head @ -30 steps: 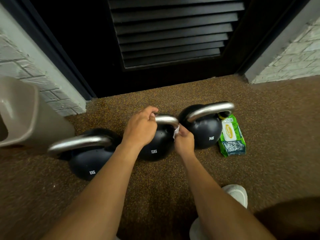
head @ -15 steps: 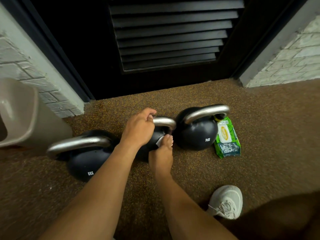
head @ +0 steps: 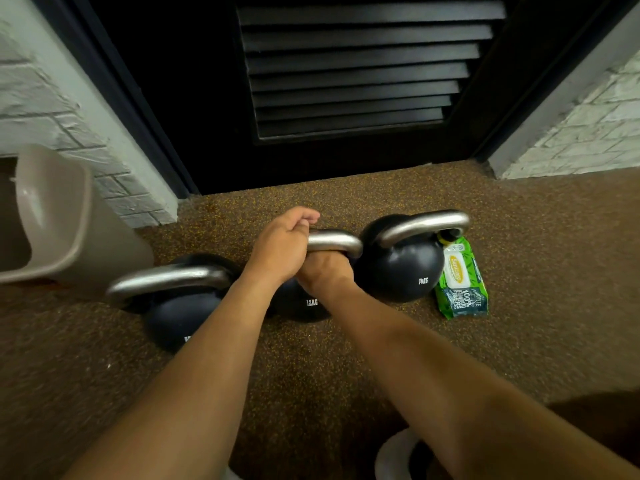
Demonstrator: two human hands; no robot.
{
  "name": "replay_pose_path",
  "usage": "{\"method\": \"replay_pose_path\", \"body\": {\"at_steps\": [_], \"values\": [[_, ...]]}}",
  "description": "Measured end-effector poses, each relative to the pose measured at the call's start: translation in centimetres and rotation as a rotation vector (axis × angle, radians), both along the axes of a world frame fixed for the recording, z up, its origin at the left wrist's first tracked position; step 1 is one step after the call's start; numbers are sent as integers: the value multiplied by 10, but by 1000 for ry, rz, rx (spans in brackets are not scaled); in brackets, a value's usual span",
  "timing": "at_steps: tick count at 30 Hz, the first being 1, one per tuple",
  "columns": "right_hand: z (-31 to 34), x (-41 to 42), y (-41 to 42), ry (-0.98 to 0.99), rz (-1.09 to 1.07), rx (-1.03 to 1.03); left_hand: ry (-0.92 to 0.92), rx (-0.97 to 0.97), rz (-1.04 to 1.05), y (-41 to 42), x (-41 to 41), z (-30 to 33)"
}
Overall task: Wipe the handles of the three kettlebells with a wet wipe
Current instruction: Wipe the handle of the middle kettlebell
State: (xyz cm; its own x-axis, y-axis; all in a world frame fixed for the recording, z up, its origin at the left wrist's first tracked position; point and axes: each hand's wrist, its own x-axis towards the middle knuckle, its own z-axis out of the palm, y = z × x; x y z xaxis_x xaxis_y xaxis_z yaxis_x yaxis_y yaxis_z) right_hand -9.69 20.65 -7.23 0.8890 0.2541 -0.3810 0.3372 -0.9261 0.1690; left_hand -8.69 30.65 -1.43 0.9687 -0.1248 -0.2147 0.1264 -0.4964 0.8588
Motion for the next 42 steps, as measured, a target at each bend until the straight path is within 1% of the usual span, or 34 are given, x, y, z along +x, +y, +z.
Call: {"method": "replay_pose_path", "body": {"at_steps": [1, 2, 5, 6, 8, 10, 12, 13, 14, 16, 17, 18, 19, 20, 22, 27, 33, 38, 40, 42], "values": [[3, 4, -1, -10, 56, -76, -3, -18, 3, 1, 0, 0], [6, 4, -2, -21, 90, -107, -6, -28, 4, 2, 0, 0], [13, -13, -6, -36, -12, -90, -6, -26, 0, 3, 2, 0], [11, -19, -8, -55, -38, -50, 2, -16, -5, 3, 3, 0], [1, -34, -15, -105, -117, 106, 18, 1, -19, 1, 5, -2], [-4, -49, -22, -77, -288, 357, 29, -3, -23, 0, 6, -2], [-3, -65, -21, -112, -590, 635, 36, 3, -21, 0, 7, -2], [-1, -72, -18, -167, -815, 783, 34, 5, -21, 1, 9, -2], [-1, -77, -14, -207, -1110, 970, 32, 6, -24, 2, 9, -2], [5, -76, -9, -217, -1749, 1507, 35, 2, -22, 2, 9, -2], [8, -72, -9, -216, -1988, 1766, 38, 1, -16, 1, 9, -1], [11, -68, -10, -207, -2142, 1980, 41, 1, -7, 1, 9, -1], [14, -63, -11, -201, -2226, 2124, 44, 3, -3, 1, 8, -1], [19, -57, -13, -210, -2262, 2206, 43, 3, -1, 1, 8, 0], [26, -45, -15, -235, -2284, 2278, 33, -1, -1, 0, 7, 0], [36, -27, -29, -133, -2371, 2318, 20, 4, -14, -2, 8, -1], [52, -15, -33, -148, -2441, 2483, 21, 25, -7, -4, 11, 0], [63, -9, -26, -90, -2407, 2569, 34, 27, 0, -4, 13, 1], [65, -14, -21, -37, -2347, 2630, 35, 28, -2, -3, 13, 0], [59, -24, -16, 62, -2247, 2676, 33, 20, 1, -2, 12, -2]]}}
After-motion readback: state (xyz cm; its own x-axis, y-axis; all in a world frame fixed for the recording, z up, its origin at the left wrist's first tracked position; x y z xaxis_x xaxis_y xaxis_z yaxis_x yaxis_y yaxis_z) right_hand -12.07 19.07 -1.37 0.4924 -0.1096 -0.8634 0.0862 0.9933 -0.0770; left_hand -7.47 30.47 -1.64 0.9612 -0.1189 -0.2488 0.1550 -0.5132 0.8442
